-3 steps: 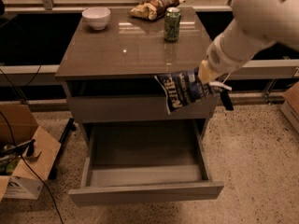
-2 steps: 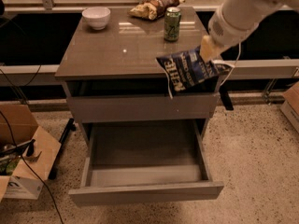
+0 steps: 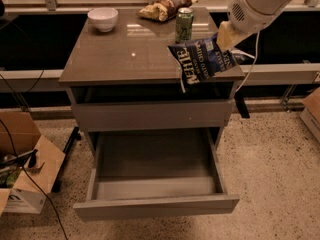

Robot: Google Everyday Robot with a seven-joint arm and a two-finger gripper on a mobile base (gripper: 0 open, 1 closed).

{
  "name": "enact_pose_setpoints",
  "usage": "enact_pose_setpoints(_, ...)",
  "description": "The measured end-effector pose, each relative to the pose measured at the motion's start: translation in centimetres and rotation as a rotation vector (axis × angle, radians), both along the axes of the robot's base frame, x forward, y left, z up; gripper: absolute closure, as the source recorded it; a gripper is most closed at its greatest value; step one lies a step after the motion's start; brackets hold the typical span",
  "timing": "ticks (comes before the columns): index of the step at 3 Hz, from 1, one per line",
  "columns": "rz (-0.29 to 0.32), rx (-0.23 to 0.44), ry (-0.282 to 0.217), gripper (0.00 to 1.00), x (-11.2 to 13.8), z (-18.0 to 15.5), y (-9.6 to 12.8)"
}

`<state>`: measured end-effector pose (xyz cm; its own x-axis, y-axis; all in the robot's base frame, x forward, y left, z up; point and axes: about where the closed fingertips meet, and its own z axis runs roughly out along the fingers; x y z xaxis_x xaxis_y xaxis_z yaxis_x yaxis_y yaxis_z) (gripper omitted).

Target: Pick blue chip bag from middle drawer and place on counter

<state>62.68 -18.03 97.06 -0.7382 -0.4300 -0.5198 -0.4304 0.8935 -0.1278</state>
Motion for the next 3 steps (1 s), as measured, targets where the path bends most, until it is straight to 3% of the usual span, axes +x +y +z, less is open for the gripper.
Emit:
enact_pose_setpoints(1, -0.027, -0.023, -0.021, 1.0, 0.8, 0.5, 0.1)
enact_pose_setpoints(2, -0.024, 0.012, -0.082, 1.0, 3.4, 1.8, 3.2)
enact_pose_setpoints(3, 0.022, 0.068, -0.134, 0.98, 7.6, 2.1, 7.7)
